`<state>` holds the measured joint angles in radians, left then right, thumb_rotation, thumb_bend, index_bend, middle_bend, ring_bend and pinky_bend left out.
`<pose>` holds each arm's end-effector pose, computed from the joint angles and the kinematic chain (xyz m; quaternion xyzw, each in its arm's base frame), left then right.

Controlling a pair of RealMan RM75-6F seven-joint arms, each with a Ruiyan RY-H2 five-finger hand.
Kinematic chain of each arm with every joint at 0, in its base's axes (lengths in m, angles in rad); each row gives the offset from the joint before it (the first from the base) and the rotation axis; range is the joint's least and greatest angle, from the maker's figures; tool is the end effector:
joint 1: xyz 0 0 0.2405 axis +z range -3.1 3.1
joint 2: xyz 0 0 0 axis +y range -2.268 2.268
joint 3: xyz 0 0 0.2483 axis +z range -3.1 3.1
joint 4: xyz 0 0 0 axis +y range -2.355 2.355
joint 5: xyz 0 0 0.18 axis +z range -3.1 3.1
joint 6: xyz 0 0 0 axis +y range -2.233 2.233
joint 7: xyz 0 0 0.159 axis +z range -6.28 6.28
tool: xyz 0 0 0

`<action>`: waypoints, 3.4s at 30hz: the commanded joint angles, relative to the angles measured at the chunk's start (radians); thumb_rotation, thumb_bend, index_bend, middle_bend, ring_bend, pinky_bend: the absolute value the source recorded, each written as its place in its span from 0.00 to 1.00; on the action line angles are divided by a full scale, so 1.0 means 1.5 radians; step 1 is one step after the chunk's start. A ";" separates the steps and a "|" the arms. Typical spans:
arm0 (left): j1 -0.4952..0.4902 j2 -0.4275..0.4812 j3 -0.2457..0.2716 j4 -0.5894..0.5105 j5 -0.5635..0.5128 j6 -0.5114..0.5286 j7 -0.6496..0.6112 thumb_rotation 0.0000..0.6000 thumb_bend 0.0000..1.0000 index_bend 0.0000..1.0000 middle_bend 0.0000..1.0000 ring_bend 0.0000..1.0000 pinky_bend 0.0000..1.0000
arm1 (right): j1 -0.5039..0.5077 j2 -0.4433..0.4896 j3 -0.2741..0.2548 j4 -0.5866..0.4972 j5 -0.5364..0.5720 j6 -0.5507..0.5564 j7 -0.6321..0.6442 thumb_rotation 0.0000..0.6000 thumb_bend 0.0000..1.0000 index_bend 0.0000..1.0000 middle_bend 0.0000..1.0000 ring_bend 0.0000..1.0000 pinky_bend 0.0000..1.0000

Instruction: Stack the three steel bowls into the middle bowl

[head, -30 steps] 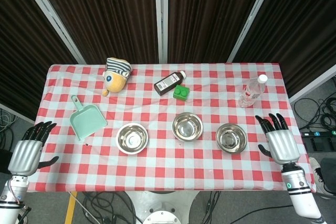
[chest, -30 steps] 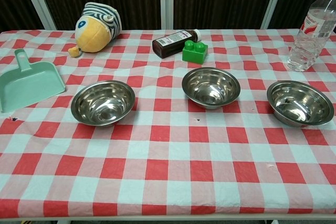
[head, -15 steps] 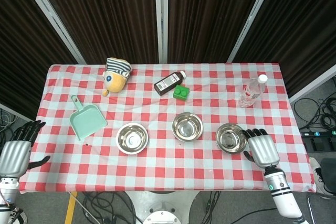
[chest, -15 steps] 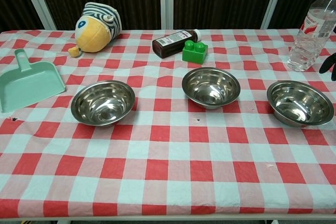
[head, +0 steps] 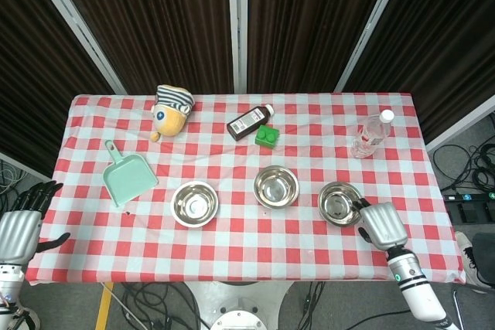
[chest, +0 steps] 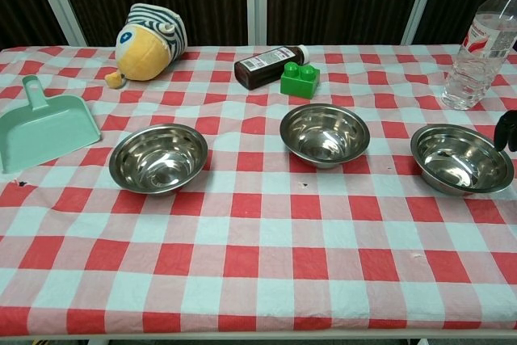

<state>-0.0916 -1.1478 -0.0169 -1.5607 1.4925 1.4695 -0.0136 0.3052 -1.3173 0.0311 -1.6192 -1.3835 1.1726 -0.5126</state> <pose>-0.3028 0.1895 0.1721 -0.6026 -0.3985 -0.3727 0.5824 -0.2551 -0.2392 0.0762 0.7471 -0.3168 0.2544 0.5260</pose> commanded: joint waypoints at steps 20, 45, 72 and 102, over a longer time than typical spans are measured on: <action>0.008 -0.008 -0.005 0.038 -0.016 -0.005 -0.026 1.00 0.12 0.16 0.21 0.13 0.17 | 0.015 -0.055 -0.008 0.062 0.014 -0.011 -0.017 1.00 0.09 0.41 0.39 0.76 0.78; 0.011 -0.018 -0.006 0.072 -0.020 -0.012 -0.031 1.00 0.12 0.16 0.21 0.13 0.17 | 0.054 -0.115 -0.001 0.148 0.022 -0.055 -0.007 1.00 0.29 0.46 0.43 0.77 0.78; 0.012 -0.020 -0.006 0.081 -0.022 -0.019 -0.043 1.00 0.12 0.16 0.21 0.13 0.17 | 0.060 -0.137 -0.005 0.187 0.013 -0.045 0.023 1.00 0.41 0.66 0.57 0.79 0.78; 0.011 -0.020 -0.013 0.081 -0.027 -0.021 -0.053 1.00 0.12 0.16 0.21 0.13 0.17 | 0.093 -0.084 0.046 0.107 -0.045 0.023 0.002 1.00 0.43 0.74 0.64 0.81 0.78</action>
<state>-0.0746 -1.1785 -0.0361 -1.4385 1.4511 1.4382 -0.0927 0.4276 -1.4547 0.0861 -1.4369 -1.4383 1.2047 -0.4962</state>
